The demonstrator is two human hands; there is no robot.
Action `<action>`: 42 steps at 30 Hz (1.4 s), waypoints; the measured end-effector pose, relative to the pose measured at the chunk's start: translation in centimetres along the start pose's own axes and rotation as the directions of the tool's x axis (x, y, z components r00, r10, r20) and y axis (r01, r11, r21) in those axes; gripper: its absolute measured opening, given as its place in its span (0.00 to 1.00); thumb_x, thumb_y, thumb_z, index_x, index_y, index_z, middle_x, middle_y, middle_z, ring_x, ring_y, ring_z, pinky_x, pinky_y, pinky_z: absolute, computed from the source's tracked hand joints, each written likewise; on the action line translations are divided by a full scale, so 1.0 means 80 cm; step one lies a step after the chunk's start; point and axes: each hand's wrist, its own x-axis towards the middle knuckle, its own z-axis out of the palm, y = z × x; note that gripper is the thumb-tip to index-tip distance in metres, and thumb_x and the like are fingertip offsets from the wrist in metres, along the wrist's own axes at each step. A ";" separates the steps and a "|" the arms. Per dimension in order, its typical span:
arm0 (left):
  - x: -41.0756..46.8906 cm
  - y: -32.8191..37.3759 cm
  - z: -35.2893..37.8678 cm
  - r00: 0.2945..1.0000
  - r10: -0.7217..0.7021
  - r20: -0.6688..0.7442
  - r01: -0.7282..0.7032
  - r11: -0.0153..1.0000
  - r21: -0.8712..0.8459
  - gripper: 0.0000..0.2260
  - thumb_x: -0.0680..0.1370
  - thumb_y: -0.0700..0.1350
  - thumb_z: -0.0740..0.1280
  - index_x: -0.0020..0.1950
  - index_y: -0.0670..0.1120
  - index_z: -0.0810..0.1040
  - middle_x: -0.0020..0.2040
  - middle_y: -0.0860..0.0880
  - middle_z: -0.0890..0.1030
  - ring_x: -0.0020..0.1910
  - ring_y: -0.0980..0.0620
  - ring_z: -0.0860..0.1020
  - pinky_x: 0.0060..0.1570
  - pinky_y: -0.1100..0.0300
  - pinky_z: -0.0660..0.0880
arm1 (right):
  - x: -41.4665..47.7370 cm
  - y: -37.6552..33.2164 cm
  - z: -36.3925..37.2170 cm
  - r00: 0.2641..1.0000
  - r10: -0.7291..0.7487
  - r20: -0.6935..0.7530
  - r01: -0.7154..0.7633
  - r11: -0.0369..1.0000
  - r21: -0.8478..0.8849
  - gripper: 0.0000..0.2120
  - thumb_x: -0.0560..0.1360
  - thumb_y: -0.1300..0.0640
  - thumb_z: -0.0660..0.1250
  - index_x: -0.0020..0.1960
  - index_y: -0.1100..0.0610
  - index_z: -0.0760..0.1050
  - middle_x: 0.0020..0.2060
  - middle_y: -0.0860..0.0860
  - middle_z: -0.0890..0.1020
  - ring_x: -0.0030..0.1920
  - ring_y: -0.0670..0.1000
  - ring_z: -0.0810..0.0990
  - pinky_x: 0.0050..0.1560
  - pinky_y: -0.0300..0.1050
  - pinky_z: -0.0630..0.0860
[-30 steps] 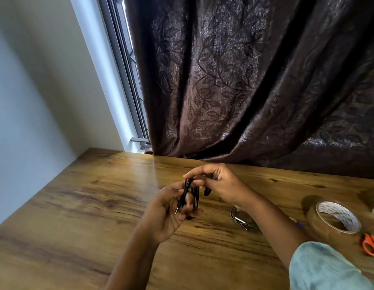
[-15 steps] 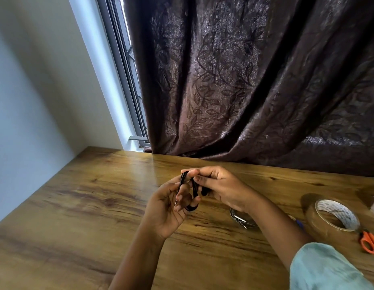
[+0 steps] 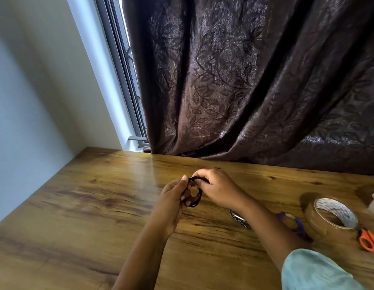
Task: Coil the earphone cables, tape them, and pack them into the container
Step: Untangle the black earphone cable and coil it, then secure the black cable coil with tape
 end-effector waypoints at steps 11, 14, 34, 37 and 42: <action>-0.003 -0.011 0.003 0.970 -0.241 -0.036 0.243 0.952 0.184 0.09 0.80 0.44 0.61 0.55 0.41 0.77 0.51 0.41 0.81 0.51 0.44 0.79 0.53 0.50 0.77 | -0.038 0.025 0.024 0.995 0.096 0.006 -0.096 0.994 -0.052 0.10 0.81 0.58 0.56 0.52 0.56 0.77 0.46 0.53 0.81 0.46 0.50 0.78 0.44 0.46 0.74; -0.006 -0.017 0.011 0.971 -0.229 -0.075 0.240 0.886 0.397 0.10 0.81 0.45 0.61 0.57 0.42 0.76 0.49 0.43 0.81 0.50 0.47 0.79 0.52 0.55 0.76 | -0.054 0.033 0.028 0.993 0.113 -0.029 -0.117 0.982 -0.148 0.12 0.81 0.60 0.54 0.55 0.57 0.76 0.49 0.54 0.80 0.48 0.52 0.78 0.46 0.49 0.76; -0.018 -0.102 0.163 0.919 -0.394 0.026 0.384 0.907 0.171 0.13 0.83 0.43 0.55 0.41 0.42 0.71 0.21 0.54 0.70 0.21 0.58 0.64 0.33 0.60 0.64 | -0.165 0.127 -0.063 0.957 0.289 -0.028 -0.289 0.957 0.017 0.13 0.82 0.54 0.55 0.59 0.55 0.75 0.51 0.50 0.79 0.50 0.50 0.77 0.41 0.40 0.69; -0.017 -0.109 0.185 0.898 -0.440 0.011 0.439 0.897 0.058 0.14 0.83 0.41 0.54 0.38 0.41 0.69 0.22 0.52 0.69 0.19 0.59 0.61 0.21 0.67 0.60 | -0.183 0.147 -0.087 0.950 0.312 0.017 -0.312 0.939 0.143 0.11 0.81 0.52 0.58 0.58 0.54 0.77 0.49 0.46 0.79 0.51 0.46 0.78 0.47 0.41 0.72; -0.018 -0.122 0.214 0.888 -0.449 -0.097 0.446 0.893 -0.057 0.17 0.83 0.41 0.55 0.33 0.44 0.66 0.23 0.51 0.65 0.18 0.59 0.59 0.18 0.68 0.55 | -0.223 0.191 -0.142 0.942 0.274 -0.193 -0.317 0.917 -0.243 0.13 0.80 0.53 0.60 0.64 0.49 0.74 0.62 0.48 0.76 0.61 0.49 0.74 0.58 0.47 0.74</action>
